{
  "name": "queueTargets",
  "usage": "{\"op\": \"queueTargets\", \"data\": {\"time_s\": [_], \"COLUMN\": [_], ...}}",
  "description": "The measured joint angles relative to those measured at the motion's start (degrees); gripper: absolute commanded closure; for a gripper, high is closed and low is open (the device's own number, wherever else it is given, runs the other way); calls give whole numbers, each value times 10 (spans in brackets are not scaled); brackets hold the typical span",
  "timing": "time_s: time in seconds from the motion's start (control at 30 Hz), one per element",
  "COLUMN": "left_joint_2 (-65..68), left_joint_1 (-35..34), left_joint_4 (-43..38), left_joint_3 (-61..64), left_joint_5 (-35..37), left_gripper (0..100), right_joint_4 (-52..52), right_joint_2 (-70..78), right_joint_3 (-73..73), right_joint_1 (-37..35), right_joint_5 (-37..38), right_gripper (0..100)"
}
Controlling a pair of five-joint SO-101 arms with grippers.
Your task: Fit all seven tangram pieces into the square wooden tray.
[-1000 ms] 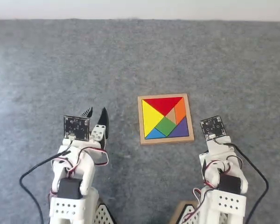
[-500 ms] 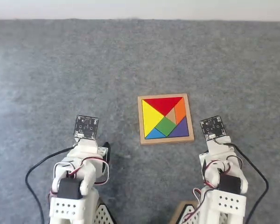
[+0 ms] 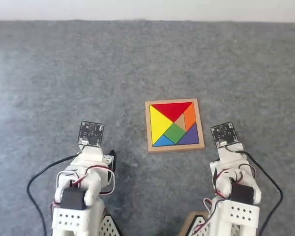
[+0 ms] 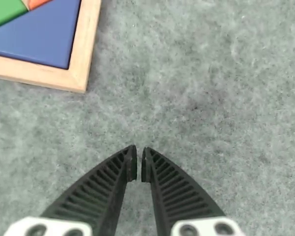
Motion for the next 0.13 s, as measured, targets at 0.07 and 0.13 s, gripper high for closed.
{"op": "queueTargets", "data": {"time_s": [0.07,0.13], "left_joint_2": [-1,-1], "left_joint_1": [0,0], "left_joint_4": [0,0], "left_joint_3": [0,0], "left_joint_5": [0,0], "left_gripper": [872,872], "right_joint_4": [0,0], "right_joint_2": [0,0], "right_joint_3": [0,0], "right_joint_1": [0,0], "right_joint_5": [0,0], "right_gripper": [960,960]}}
